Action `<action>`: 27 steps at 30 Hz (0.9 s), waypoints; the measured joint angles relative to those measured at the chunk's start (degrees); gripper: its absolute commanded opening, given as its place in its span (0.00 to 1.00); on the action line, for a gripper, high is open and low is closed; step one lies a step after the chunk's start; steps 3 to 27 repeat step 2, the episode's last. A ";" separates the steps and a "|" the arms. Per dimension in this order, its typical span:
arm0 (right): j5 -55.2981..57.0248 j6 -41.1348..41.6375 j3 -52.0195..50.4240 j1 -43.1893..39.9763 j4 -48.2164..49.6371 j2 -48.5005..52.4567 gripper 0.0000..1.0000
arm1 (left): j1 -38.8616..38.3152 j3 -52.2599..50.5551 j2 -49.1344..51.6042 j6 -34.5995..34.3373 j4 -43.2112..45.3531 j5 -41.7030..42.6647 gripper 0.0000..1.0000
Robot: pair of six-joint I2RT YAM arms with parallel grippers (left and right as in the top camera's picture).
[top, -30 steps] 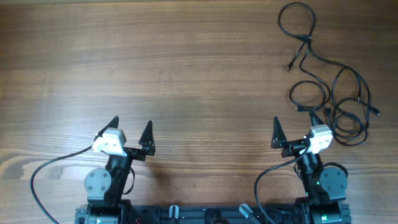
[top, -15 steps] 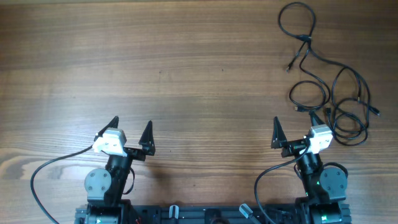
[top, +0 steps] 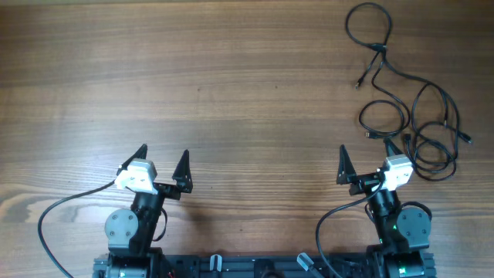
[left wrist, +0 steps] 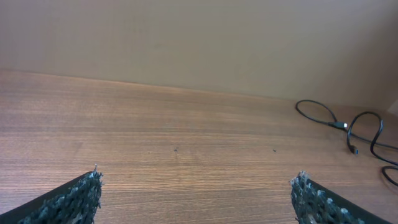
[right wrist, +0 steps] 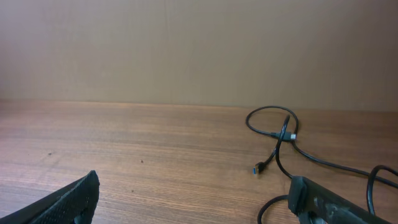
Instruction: Untangle cables
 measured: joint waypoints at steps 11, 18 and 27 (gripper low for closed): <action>0.00 0.00 0.00 0.00 0.00 0.00 1.00 | 0.00 0.00 0.00 0.00 0.00 0.00 1.00; 0.00 0.00 0.00 0.00 0.00 0.00 1.00 | 0.00 0.00 0.00 0.00 0.00 0.00 1.00; 0.00 0.00 0.00 0.00 0.00 0.00 1.00 | 0.00 0.00 0.00 0.00 0.00 0.00 1.00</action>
